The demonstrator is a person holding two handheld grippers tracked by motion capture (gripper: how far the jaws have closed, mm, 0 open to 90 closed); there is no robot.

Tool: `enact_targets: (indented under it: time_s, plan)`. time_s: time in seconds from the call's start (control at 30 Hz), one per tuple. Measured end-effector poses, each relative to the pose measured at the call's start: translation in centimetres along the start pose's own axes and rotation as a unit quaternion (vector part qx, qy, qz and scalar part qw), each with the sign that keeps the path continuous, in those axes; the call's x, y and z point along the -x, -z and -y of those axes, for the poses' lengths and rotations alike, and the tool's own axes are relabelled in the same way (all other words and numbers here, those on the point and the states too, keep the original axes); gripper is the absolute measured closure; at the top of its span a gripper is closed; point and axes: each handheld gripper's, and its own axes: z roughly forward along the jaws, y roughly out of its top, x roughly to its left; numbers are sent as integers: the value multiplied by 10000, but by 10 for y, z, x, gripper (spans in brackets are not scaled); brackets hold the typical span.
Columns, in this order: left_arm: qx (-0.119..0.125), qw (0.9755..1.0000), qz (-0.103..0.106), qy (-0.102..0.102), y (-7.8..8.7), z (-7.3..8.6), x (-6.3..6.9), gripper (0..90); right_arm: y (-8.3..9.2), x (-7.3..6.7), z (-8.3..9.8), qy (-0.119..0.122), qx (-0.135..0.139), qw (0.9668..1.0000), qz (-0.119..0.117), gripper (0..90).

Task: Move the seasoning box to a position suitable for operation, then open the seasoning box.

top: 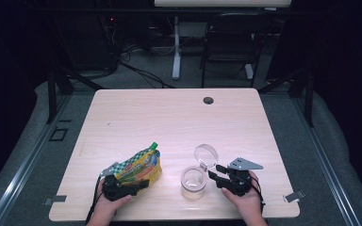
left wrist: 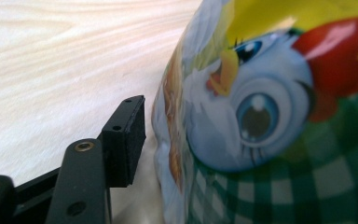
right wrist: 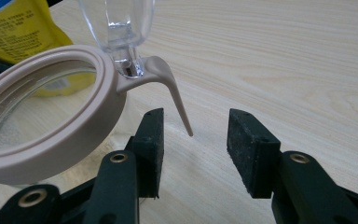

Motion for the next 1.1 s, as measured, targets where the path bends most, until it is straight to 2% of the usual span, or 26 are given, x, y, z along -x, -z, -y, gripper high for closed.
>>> enact_targets:
  time_s: [0.1,0.4,0.47,0.5,0.63,1.1]
  plan:
    - [-70,10000,-14,-55,-1,-1,1,449,0,0,0,0,9,10000,-5,564]
    - [-21,10000,6,-76,-2,-1,1,489,1,0,0,3,22,10000,-32,564]
    - [-32,9999,70,-96,-1,-1,2,517,1,0,0,2,17,10000,-25,564]
    - [-33,9999,35,-136,-1,-1,3,558,0,0,0,7,11,10000,-22,564]
    - [-29,9997,-40,-222,0,-1,5,615,-1,0,0,40,-27,10000,-4,563]
    - [-37,9994,-96,-333,1,-1,6,632,-1,1,0,23,-6,10000,-12,563]
